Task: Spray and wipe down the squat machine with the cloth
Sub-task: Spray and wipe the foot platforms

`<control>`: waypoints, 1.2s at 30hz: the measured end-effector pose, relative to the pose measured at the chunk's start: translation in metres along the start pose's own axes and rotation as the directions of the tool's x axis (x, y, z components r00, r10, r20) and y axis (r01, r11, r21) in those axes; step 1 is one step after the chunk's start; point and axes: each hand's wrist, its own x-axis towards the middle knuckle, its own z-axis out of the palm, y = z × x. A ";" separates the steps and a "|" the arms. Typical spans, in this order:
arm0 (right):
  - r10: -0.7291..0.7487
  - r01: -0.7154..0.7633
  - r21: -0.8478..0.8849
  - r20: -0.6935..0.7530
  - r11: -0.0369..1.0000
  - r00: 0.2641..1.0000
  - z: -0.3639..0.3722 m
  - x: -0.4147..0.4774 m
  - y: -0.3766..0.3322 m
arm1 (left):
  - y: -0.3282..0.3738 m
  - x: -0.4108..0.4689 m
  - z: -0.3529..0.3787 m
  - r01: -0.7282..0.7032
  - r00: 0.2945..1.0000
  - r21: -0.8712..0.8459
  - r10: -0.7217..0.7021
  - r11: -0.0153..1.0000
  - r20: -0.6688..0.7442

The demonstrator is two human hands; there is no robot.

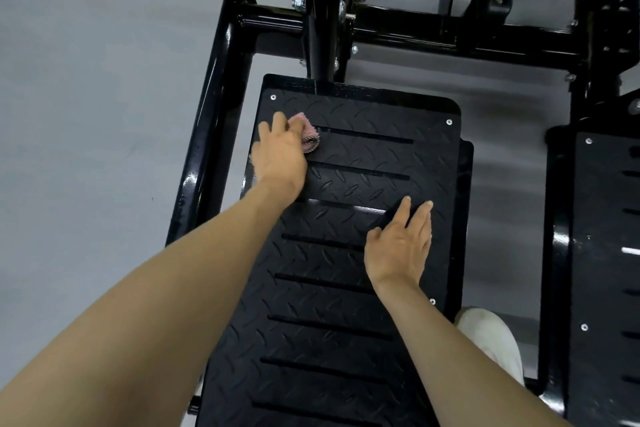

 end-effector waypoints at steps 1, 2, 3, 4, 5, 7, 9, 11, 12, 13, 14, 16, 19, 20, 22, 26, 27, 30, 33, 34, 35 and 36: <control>0.010 -0.010 -0.003 -0.003 1.000 1.000 -0.001 -0.001 0.004 | 0.010 -0.002 0.003 0.001 1.000 -0.001 -0.001 1.000 0.000; 0.019 -0.019 -0.007 -0.007 1.000 1.000 -0.001 -0.001 0.009 | 0.020 -0.004 0.006 -0.009 1.000 0.004 0.009 1.000 0.003; 0.026 -0.026 -0.009 -0.009 1.000 1.000 -0.002 -0.002 0.012 | 0.029 -0.005 0.008 -0.026 1.000 0.002 0.026 1.000 0.004; 0.033 -0.033 -0.016 -0.010 0.999 0.999 -0.003 -0.003 0.017 | 0.039 -0.006 0.011 -0.039 0.999 -0.005 0.039 0.999 0.009; 0.038 -0.038 -0.020 -0.010 0.999 0.999 -0.004 -0.003 0.019 | 0.048 -0.007 0.012 -0.050 0.999 -0.006 0.050 0.999 0.011; 0.051 -0.051 -0.016 -0.008 0.999 0.999 -0.005 -0.004 0.022 | 0.067 -0.011 0.014 -0.084 0.996 0.005 0.084 0.996 0.024; 0.065 -0.065 -0.002 -0.005 0.998 0.998 -0.005 -0.005 0.021 | 0.088 -0.017 0.015 -0.143 0.989 0.018 0.142 0.989 0.048; 0.066 -0.066 0.016 0.006 0.998 0.998 -0.003 -0.006 0.019 | 0.113 -0.021 0.016 -0.219 0.973 0.031 0.216 0.975 0.077; 0.064 -0.065 0.022 0.014 0.998 0.998 -0.002 -0.007 0.019 | 0.125 -0.023 0.016 -0.254 0.963 0.033 0.250 0.967 0.096; 0.061 -0.062 0.024 0.020 0.998 0.998 0.000 -0.009 0.018 | 0.135 -0.025 0.016 -0.274 0.956 0.025 0.270 0.961 0.112; 0.058 -0.059 0.021 0.022 0.998 0.998 0.002 -0.010 0.018 | 0.142 -0.025 0.017 -0.277 0.954 0.010 0.274 0.961 0.124; 0.056 -0.056 0.015 0.019 0.998 0.998 0.004 -0.012 0.020 | 0.146 -0.025 0.020 -0.280 0.953 0.000 0.278 0.960 0.123; 0.070 -0.070 0.026 0.018 0.997 0.997 0.001 -0.013 0.020 | 0.125 -0.032 0.021 -0.436 0.898 0.090 0.427 0.895 0.108; 0.078 -0.078 0.039 0.012 0.996 0.997 -0.001 -0.012 0.018 | 0.113 -0.035 0.022 -0.516 0.856 0.134 0.505 0.846 0.113; 0.087 -0.087 0.068 0.000 0.994 0.996 -0.005 -0.010 0.015 | 0.088 -0.045 0.026 -0.600 0.799 0.213 0.588 0.771 0.126; 0.117 -0.116 0.097 -0.009 0.989 0.993 -0.008 -0.009 0.013 | 0.087 -0.055 0.025 -0.516 0.856 0.156 0.500 0.842 0.132; 0.130 -0.128 0.107 -0.008 0.986 0.991 -0.007 -0.010 0.014 | 0.093 -0.053 0.023 -0.513 0.857 0.128 0.498 0.849 0.133; 0.160 -0.160 0.117 0.007 0.980 0.987 -0.004 -0.016 0.018 | 0.105 -0.053 0.024 -0.555 0.828 0.072 0.542 0.829 0.144; 0.165 -0.167 0.099 0.023 0.981 0.986 -0.001 -0.020 0.021 | 0.099 -0.053 0.024 -0.570 0.818 0.109 0.549 0.815 0.174; 0.166 -0.168 0.095 0.027 0.981 0.986 -0.001 -0.021 0.021 | 0.093 -0.051 0.022 -0.564 0.822 0.128 0.541 0.816 0.180; 0.166 -0.168 0.095 0.027 0.981 0.986 -0.001 -0.022 0.021 | 0.087 -0.048 0.020 -0.550 0.832 0.140 0.525 0.823 0.178; 0.165 -0.167 0.095 0.028 0.981 0.986 -0.002 -0.022 0.020 | 0.079 -0.045 0.018 -0.526 0.847 0.147 0.502 0.837 0.174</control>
